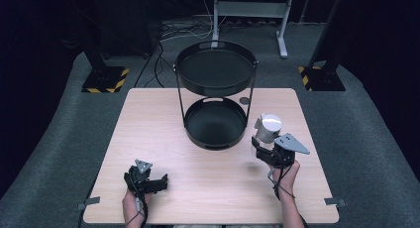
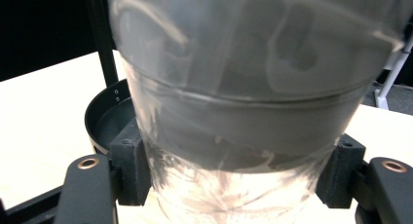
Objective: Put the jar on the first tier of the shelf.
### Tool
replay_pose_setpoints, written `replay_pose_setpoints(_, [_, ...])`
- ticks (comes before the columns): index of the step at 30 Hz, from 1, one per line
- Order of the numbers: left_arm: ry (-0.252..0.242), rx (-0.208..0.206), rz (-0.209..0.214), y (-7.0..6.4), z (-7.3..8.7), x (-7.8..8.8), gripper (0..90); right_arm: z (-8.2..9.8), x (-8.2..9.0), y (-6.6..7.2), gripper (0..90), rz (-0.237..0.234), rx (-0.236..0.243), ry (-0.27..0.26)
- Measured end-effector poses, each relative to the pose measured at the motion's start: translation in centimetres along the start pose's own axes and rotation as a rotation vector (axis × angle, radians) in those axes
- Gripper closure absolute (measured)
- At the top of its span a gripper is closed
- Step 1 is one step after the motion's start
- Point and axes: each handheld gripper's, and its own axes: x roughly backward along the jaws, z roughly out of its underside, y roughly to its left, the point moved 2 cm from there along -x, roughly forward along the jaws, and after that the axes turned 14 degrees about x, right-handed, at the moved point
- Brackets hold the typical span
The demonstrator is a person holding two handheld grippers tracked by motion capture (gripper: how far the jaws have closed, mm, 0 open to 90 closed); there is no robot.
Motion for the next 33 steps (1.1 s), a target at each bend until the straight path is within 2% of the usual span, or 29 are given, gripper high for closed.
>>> replay_pose_setpoints(33, [0.001,0.000,0.001,0.0,0.0,0.0,0.3,-1.1,-2.5,1.0,29.6,-0.025,0.012,-0.003])
